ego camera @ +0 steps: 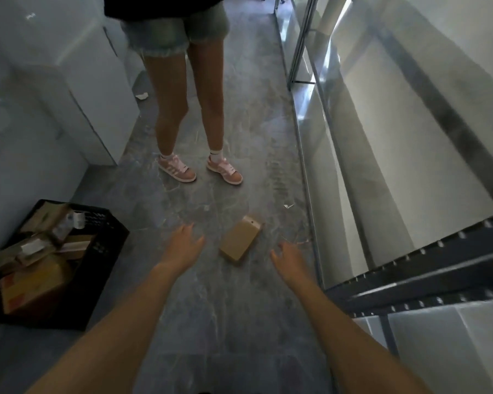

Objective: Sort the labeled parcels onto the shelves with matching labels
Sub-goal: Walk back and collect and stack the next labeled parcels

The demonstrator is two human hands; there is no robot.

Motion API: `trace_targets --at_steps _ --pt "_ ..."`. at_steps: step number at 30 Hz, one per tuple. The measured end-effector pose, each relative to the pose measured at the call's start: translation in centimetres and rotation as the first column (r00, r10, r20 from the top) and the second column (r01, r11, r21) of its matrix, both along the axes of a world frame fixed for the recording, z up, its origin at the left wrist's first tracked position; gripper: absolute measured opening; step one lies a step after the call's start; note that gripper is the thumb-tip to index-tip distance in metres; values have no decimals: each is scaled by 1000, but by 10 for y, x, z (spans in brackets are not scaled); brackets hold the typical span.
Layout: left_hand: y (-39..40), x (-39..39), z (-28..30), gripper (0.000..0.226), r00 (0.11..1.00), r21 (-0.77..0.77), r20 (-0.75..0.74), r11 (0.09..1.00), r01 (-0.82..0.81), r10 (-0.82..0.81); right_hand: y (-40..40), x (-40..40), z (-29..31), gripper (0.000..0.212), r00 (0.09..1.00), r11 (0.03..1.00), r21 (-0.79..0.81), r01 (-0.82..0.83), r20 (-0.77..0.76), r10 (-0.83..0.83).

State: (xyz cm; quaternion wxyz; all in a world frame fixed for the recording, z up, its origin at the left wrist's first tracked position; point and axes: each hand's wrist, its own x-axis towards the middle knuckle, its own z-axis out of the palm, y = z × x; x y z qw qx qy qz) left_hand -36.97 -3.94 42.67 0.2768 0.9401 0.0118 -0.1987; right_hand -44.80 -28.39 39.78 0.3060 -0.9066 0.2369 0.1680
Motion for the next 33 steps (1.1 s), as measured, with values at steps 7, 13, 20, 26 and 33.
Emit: trace_targets --at_steps 7,13,20,26,33 --pt "-42 73 -231 56 1000 -117 30 993 1 2 -13 76 -225 44 996 998 27 60 61 -61" --pt "-73 125 -408 55 998 -263 -27 963 -65 60 -6 140 -392 60 930 879 317 357 -40 -364" --pt "-75 146 -501 62 971 -382 -225 910 -160 76 19 176 -491 68 841 609 609 508 -200 -502" --pt "-79 120 -503 50 961 -406 -277 903 -139 23 27 159 -499 53 824 600 618 508 -144 -548" --pt "-65 82 -486 29 866 -522 -476 744 -417 151 30 115 -481 39 831 640 568 518 -155 -535"
